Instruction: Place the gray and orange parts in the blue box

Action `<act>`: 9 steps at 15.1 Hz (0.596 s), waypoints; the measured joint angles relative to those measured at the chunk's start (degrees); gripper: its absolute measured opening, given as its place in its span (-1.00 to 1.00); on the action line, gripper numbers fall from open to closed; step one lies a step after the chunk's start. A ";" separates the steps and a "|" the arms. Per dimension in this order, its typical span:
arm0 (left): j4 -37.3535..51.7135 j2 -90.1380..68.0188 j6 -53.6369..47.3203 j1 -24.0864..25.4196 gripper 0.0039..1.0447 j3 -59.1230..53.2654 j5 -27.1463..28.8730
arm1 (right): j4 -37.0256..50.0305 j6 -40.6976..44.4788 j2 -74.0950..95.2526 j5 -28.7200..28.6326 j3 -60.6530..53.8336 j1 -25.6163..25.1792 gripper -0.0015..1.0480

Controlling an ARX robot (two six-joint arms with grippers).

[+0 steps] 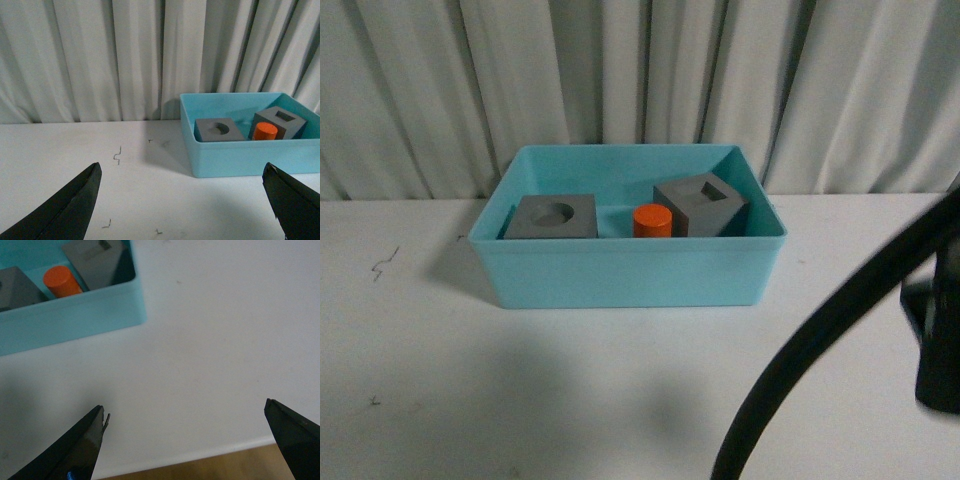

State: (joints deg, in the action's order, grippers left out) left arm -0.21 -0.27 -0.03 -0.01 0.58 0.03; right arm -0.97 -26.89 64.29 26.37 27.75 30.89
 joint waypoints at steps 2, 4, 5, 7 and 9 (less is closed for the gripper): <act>0.00 0.00 0.00 0.00 0.88 0.00 0.02 | 8.61 -2.97 1.44 1.68 -2.03 -0.28 0.82; 0.02 0.00 0.00 0.00 0.88 0.00 0.09 | 38.93 11.32 0.59 -0.39 -15.15 -4.11 0.38; 0.02 0.00 0.00 0.00 0.88 0.00 0.15 | 46.23 17.49 -2.73 -2.03 -19.23 -6.82 0.17; 0.00 0.00 0.00 0.00 0.88 0.00 0.00 | 47.93 23.71 -11.28 -6.60 -20.37 -11.61 -0.29; 0.02 0.00 0.00 0.00 0.88 0.00 0.02 | 42.71 25.55 -16.35 -10.91 -23.50 -15.45 -0.74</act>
State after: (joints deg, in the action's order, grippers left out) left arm -0.19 -0.27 -0.03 -0.01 0.58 0.05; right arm 41.74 -1.34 47.94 15.46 4.25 15.44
